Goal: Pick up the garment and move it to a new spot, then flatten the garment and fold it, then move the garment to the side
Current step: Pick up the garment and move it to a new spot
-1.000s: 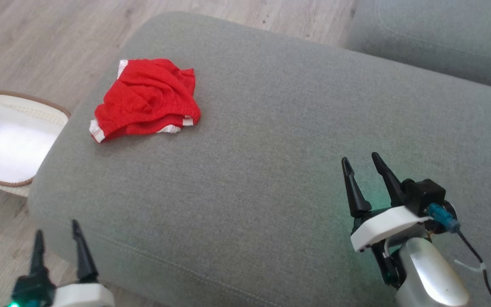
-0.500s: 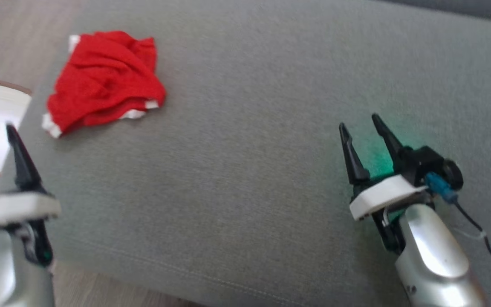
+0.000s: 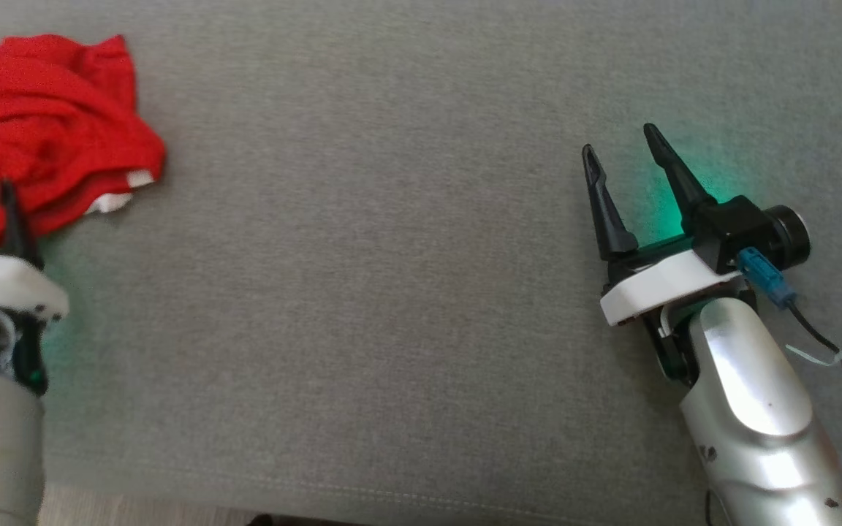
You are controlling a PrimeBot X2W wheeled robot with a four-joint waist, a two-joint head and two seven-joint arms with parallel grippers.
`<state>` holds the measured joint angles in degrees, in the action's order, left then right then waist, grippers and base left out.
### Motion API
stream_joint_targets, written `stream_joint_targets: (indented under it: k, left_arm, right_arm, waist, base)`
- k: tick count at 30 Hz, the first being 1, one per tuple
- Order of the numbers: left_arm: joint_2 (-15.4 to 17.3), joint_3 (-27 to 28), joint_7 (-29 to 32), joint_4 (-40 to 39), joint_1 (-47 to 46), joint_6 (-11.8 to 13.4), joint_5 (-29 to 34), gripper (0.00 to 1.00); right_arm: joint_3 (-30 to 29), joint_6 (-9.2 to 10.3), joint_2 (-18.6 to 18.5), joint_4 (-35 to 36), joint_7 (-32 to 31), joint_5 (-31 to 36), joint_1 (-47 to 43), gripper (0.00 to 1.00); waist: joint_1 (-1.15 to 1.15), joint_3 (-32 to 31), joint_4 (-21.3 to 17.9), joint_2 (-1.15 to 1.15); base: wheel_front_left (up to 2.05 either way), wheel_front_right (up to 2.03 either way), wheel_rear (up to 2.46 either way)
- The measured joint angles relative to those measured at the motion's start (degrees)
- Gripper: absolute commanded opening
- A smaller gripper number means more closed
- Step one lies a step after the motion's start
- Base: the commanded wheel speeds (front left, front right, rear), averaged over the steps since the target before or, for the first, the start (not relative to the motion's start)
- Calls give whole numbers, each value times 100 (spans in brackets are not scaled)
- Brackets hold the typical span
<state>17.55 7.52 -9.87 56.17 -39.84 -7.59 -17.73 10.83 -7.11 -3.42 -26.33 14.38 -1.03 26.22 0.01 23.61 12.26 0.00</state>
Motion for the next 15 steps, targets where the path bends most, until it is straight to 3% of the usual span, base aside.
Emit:
stream_joint_targets:
  k: [7,8,9,15]
  left_arm:
    - [249,-56,141,877,-199,0,-204,100]
    - [243,-88,186,953,-256,0,-231,43]
    - [233,-120,213,1007,-297,0,-291,0]
    - [345,-530,-164,971,-337,0,-242,0]
  right_arm:
    - [-92,0,-1,120,0,111,25,100]
    - [-121,0,-1,131,0,111,26,100]
    - [-145,0,-1,132,0,111,25,100]
    - [-186,0,-2,108,0,62,14,100]
  waist:
    - [-1,225,-224,0]
    - [-1,234,-233,0]
    - [-1,229,-236,0]
    - [-1,60,-228,0]
  base:
    - [0,0,0]
    - [0,0,0]
    - [0,0,0]
    - [0,0,0]
